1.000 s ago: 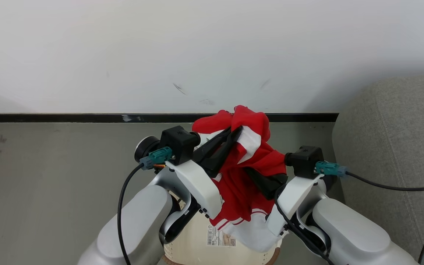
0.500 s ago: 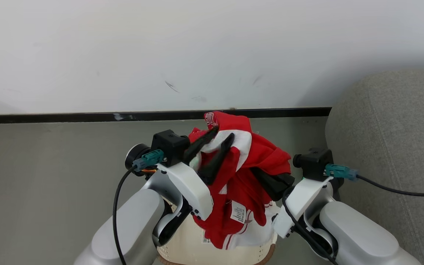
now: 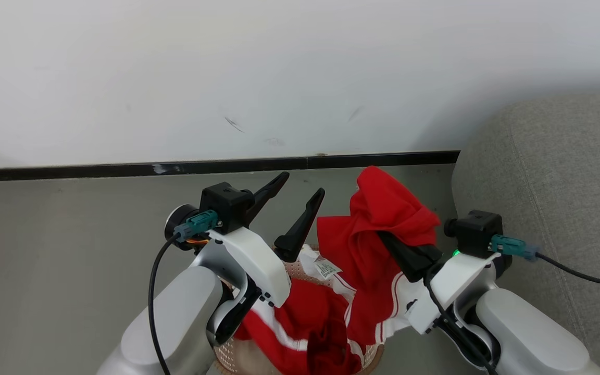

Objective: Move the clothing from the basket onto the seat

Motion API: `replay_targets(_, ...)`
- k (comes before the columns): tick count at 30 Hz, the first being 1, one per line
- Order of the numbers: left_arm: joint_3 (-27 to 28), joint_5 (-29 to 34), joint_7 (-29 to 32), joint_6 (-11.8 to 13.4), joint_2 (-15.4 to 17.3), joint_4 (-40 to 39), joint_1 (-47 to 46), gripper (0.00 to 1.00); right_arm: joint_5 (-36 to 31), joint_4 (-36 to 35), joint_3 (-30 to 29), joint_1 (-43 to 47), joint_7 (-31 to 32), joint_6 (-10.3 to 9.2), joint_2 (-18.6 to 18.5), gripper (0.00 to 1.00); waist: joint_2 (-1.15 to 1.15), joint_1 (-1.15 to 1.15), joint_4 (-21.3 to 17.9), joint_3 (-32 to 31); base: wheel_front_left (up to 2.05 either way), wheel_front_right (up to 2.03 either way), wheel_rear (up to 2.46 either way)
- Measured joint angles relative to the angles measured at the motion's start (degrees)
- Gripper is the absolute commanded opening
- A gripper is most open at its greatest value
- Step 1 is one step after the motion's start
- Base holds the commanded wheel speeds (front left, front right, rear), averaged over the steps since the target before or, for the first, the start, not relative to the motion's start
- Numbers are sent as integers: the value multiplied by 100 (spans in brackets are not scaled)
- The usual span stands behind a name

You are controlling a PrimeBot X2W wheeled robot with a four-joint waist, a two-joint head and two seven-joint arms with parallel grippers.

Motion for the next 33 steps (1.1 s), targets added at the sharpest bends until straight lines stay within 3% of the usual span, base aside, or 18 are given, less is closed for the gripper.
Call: replay_targets(33,-180,10,-155,-69,152,-119,263,100,-812,-1145,-2092,801,0,0,-536,0,0,0,-854,-187,0,0,0)
